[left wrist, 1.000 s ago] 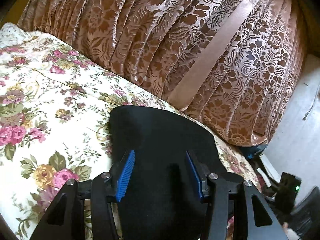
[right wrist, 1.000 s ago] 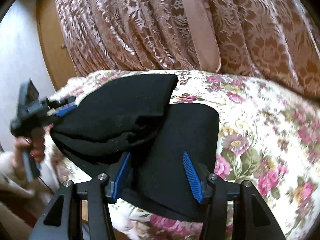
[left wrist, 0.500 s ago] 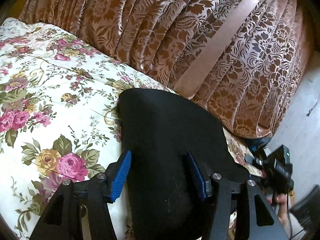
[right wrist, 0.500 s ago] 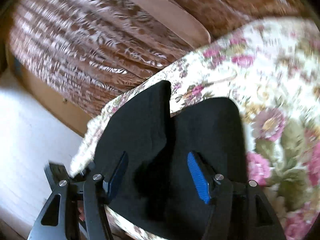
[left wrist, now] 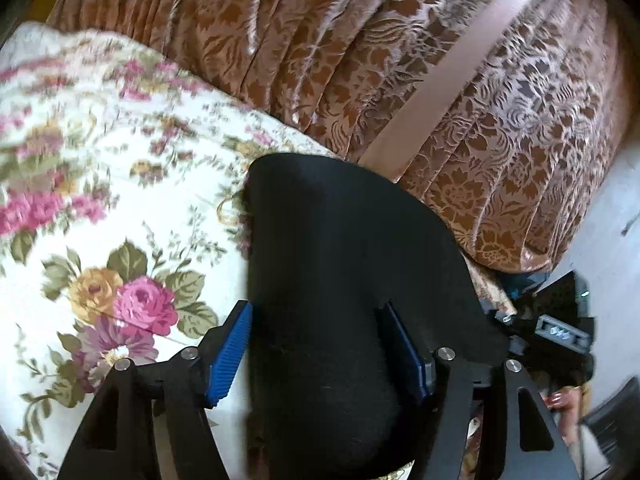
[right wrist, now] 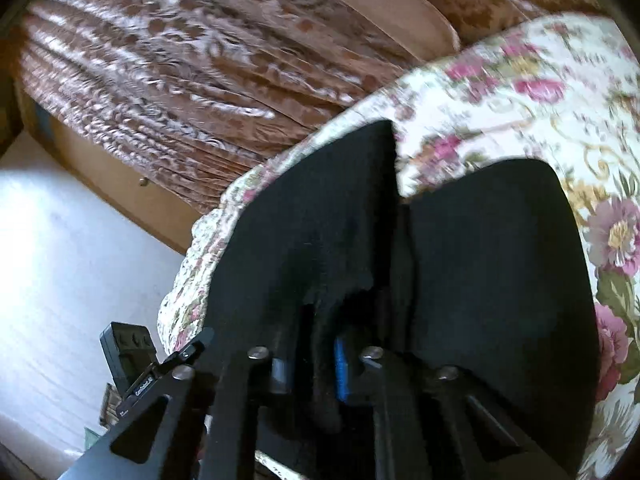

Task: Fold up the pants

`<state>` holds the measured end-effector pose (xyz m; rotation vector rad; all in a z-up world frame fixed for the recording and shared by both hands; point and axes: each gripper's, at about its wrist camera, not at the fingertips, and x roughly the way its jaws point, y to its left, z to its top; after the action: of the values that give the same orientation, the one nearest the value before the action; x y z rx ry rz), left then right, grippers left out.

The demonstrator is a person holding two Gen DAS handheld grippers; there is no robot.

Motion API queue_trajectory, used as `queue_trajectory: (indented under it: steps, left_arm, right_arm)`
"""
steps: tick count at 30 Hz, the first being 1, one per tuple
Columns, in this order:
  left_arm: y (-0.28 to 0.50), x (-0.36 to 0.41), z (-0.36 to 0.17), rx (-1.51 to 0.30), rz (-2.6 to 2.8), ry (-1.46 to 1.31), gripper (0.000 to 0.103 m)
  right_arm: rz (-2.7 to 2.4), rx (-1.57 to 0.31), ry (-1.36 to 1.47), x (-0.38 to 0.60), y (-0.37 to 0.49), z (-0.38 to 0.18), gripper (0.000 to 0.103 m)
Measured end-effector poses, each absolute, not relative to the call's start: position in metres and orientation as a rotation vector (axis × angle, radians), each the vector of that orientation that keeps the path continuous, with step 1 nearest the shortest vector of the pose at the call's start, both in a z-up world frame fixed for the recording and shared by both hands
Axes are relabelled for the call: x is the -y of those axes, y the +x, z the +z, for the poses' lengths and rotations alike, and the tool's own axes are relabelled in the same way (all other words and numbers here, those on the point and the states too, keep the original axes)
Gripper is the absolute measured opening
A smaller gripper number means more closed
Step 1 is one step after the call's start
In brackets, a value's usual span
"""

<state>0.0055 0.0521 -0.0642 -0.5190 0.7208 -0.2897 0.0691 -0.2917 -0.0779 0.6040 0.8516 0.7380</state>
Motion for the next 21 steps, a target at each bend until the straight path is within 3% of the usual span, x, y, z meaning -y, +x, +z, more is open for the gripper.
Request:
queue_trajectory:
  steps: [5,11,13,14,15,21]
  left_arm:
    - [0.001,-0.014,-0.041,-0.693,-0.338,-0.353,0.070]
    - [0.002,0.003,-0.041,-0.701,-0.345,-0.263,0.071]
    - [0.005,-0.006,-0.044,-0.714,-0.344,-0.295,0.072]
    - [0.006,-0.009,-0.044,-0.718,-0.341,-0.310,0.072]
    - [0.006,-0.016,-0.044,-0.725,-0.338,-0.337,0.072]
    - [-0.001,-0.042,-0.030,-0.643,-0.256,-0.355,0.070]
  right_arm:
    - [0.795,-0.719,0.655,0.311,0.049,-0.049,0.006]
    - [0.736,-0.705,0.631,0.338,0.035,-0.041,0.006]
    - [0.639,-0.759,0.581,0.343,0.036,-0.050,0.014]
    - [0.613,-0.779,0.586,0.345,0.039,-0.056,0.032]
    - [0.599,-0.795,0.612,0.348,0.041,-0.062,0.040]
    - [0.748,-0.878,0.723,0.342,0.052,-0.085,0.040]
